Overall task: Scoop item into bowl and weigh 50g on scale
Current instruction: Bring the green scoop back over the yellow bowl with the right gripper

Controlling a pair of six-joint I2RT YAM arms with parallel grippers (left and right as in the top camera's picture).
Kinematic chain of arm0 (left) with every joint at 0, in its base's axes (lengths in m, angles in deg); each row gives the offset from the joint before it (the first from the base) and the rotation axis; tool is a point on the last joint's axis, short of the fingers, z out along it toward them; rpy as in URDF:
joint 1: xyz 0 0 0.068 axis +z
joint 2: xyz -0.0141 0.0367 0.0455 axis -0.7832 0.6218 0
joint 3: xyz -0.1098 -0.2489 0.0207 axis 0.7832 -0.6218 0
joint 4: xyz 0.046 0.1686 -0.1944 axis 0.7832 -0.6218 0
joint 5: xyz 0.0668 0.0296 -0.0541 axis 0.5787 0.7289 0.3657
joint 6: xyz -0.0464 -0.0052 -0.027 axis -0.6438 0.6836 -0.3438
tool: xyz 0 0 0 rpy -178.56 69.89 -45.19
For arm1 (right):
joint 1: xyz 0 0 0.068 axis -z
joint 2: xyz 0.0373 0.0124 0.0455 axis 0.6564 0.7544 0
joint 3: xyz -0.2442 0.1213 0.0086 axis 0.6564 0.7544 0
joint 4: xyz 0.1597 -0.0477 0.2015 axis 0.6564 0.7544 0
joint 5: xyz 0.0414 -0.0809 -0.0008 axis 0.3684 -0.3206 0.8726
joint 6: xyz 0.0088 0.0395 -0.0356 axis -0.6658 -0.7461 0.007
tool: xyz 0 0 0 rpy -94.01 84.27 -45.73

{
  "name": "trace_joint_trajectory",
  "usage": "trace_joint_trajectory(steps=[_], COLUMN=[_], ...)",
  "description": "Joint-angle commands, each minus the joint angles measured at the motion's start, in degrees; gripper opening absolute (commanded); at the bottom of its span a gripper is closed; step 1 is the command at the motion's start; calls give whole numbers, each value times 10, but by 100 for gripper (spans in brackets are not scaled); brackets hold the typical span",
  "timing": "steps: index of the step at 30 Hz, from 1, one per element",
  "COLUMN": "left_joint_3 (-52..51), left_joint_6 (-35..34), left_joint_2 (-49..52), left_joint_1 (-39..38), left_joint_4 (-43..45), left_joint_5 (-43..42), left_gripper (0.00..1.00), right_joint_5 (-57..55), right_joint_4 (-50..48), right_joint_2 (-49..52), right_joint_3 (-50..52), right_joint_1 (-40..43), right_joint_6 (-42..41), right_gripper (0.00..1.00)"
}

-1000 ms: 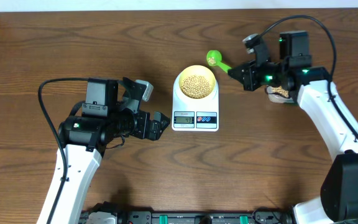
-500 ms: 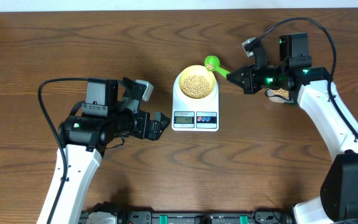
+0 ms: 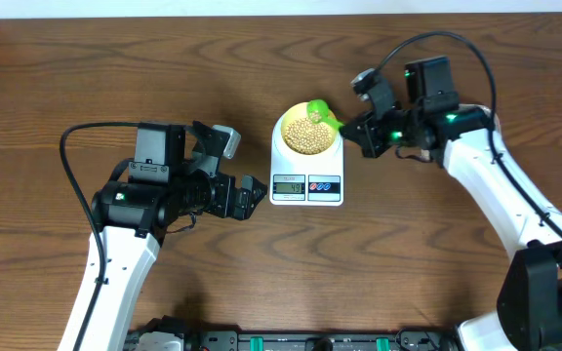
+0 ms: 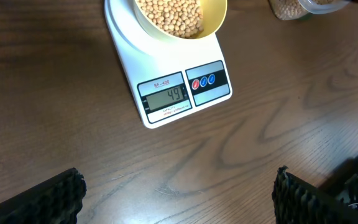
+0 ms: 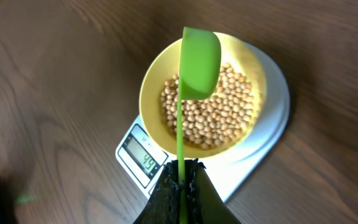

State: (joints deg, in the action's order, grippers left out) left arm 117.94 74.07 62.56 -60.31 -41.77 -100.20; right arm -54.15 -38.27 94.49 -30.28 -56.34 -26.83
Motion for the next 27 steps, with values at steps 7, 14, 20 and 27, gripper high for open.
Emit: trace_joint_trajectory(steps=[7, 14, 20, 27], left_joint_3=[1, 1, 1, 1], left_joint_6=[10, 10, 10, 10], left_joint_2=[0, 0, 0, 0], left_joint_1=[-1, -1, -1, -1], left_joint_4=[-1, -1, -1, -1], left_joint_5=[-9, -9, -9, -9], left_gripper=[98, 98, 98, 98], right_joint_5=[-62, -91, -99, -94], right_joint_4=[1, 4, 15, 15], right_joint_2=[-11, -11, -10, -10], right_joint_3=[-1, -1, -1, -1], right_joint_1=[-23, -29, -32, -34], right_joint_6=[23, 29, 53, 53], right_gripper=[1, 1, 1, 1])
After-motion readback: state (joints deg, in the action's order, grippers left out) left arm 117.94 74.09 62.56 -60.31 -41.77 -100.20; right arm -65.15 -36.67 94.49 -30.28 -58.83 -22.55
